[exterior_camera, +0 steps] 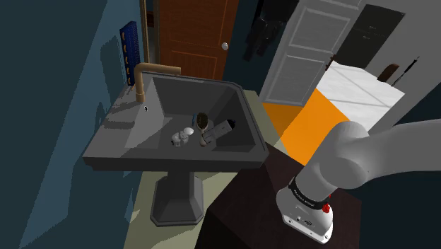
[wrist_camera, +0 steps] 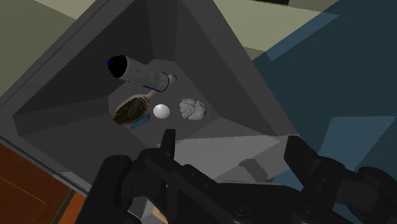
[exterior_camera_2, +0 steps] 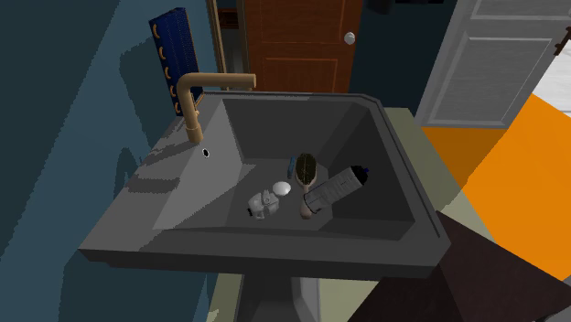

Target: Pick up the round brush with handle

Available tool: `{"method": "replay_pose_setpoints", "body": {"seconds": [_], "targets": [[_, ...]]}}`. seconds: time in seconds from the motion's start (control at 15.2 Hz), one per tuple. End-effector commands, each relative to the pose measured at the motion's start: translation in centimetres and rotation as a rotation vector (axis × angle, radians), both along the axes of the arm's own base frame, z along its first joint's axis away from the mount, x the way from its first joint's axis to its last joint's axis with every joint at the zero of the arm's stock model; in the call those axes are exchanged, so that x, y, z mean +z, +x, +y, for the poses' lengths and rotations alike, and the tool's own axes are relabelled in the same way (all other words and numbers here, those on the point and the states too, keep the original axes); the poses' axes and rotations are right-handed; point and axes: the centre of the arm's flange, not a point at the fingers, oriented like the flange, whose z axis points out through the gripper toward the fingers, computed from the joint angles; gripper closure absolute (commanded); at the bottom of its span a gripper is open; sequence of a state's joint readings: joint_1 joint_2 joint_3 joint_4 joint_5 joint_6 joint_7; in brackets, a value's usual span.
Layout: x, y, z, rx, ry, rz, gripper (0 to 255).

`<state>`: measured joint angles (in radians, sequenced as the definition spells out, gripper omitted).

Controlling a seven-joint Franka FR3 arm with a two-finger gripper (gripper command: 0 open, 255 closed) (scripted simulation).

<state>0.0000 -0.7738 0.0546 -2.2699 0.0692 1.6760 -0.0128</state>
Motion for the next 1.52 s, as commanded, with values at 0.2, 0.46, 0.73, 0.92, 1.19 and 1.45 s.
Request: {"method": "replay_pose_setpoints", "body": {"seconds": [0.2,0.46,0.73,0.92,1.19,1.45], "targets": [[-3.5,1.7,-0.4,-0.041,-0.003,-0.003,0],[-8.1,4.0,-1.0,-0.095,-0.006,-0.007,0],[-12.8,6.3,-1.8,-0.149,-0.010,-0.011,0],[-16.3,8.0,-2.5,-0.189,-0.013,-0.014,0],[-20.9,10.2,-3.5,-0.243,-0.016,-0.018,0],[-25.5,12.4,-4.6,-0.298,-0.020,-0.021,0]]}}
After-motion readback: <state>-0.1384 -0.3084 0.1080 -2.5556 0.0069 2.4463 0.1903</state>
